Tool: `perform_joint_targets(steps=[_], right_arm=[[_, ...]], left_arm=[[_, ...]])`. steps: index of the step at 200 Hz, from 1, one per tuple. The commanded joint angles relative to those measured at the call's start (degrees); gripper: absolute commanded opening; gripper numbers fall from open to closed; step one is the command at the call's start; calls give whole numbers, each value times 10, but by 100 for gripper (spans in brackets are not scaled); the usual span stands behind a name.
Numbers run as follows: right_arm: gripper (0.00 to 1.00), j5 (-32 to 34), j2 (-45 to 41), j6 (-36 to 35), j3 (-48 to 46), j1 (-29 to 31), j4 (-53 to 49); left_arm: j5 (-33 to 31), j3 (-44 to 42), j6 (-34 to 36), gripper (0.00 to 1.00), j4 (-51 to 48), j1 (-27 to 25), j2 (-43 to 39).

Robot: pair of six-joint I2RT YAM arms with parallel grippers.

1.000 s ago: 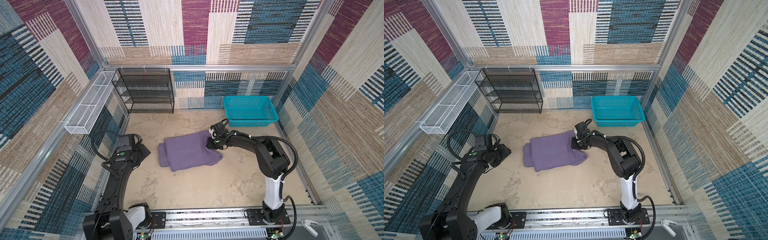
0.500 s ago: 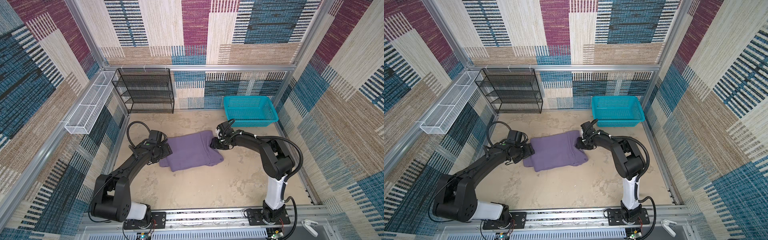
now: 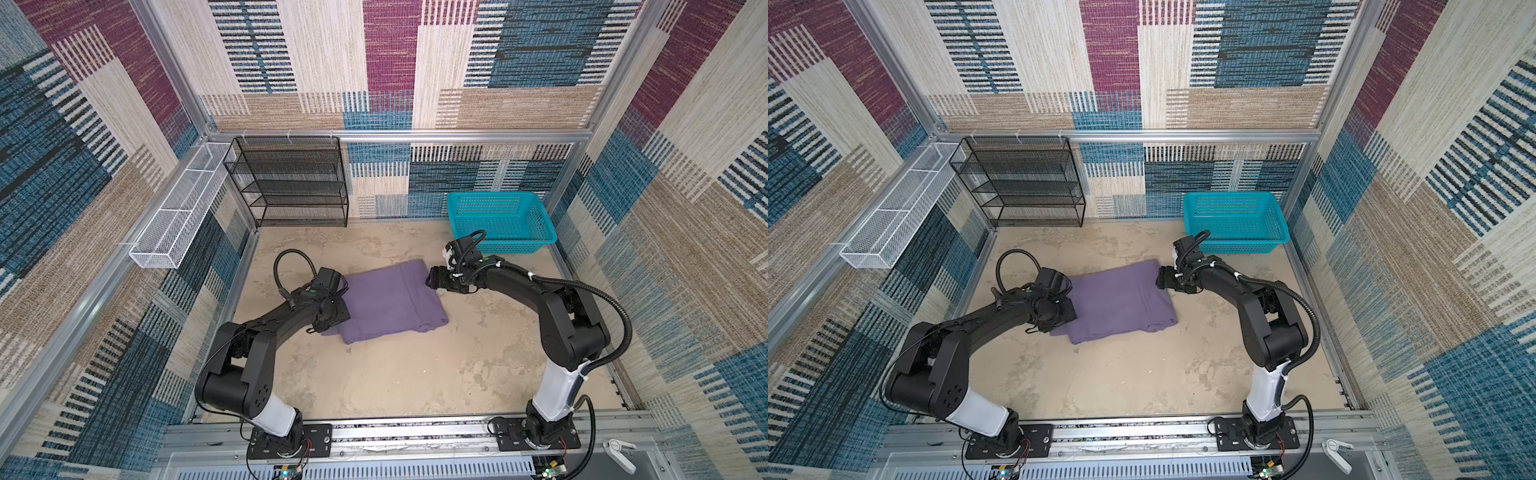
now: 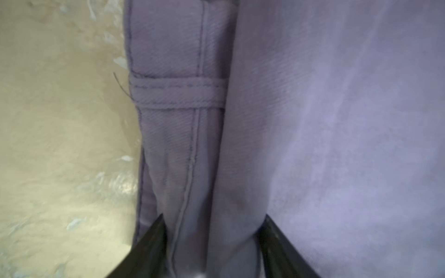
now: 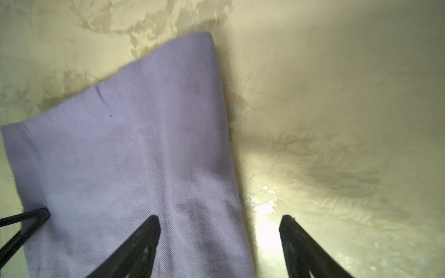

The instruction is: Fold and stack the trousers

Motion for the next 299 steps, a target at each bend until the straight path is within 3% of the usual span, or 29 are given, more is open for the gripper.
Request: perform_joint_targets(steps=[1,50,120,153,174,206,228,240,263,273,286,299], right_arm=[[81,-6,-19,0,-3,-8,-2],[81,-6,-40,-1,-11,-28,-3],[81,-20,-26,-7,-18,-34,9],[81,-29,-24,-7,-21,-33,15],[81,-39,-24,-4,-26,-33,20],[81,-41,-37,-3,-39,-34,24],[81,-41,-48,-2,-48,-34,26],[81,-42,-54,-1,-50,-34,26],[81,-43,-65,-1,-55,-34,27],[81,-43,-70,-1,-58,-34,27],[81,-42,-75,-1,-60,-33,27],[81,-44,-79,-1,-62,-34,27]], left_arm=[[-18,15,-9,51,2,1,33],[-57,115,27,3,-42,18,115],[-108,193,81,3,-116,69,135],[-116,206,106,13,-123,123,131],[-118,242,132,23,-143,130,126],[-111,266,130,65,-169,125,69],[-113,267,125,82,-189,103,18],[-111,258,112,83,-193,81,-11],[-79,221,78,69,-187,25,-48],[-62,197,60,54,-176,0,-53],[-37,161,34,25,-149,-25,-56],[-29,131,11,8,-128,-44,-52]])
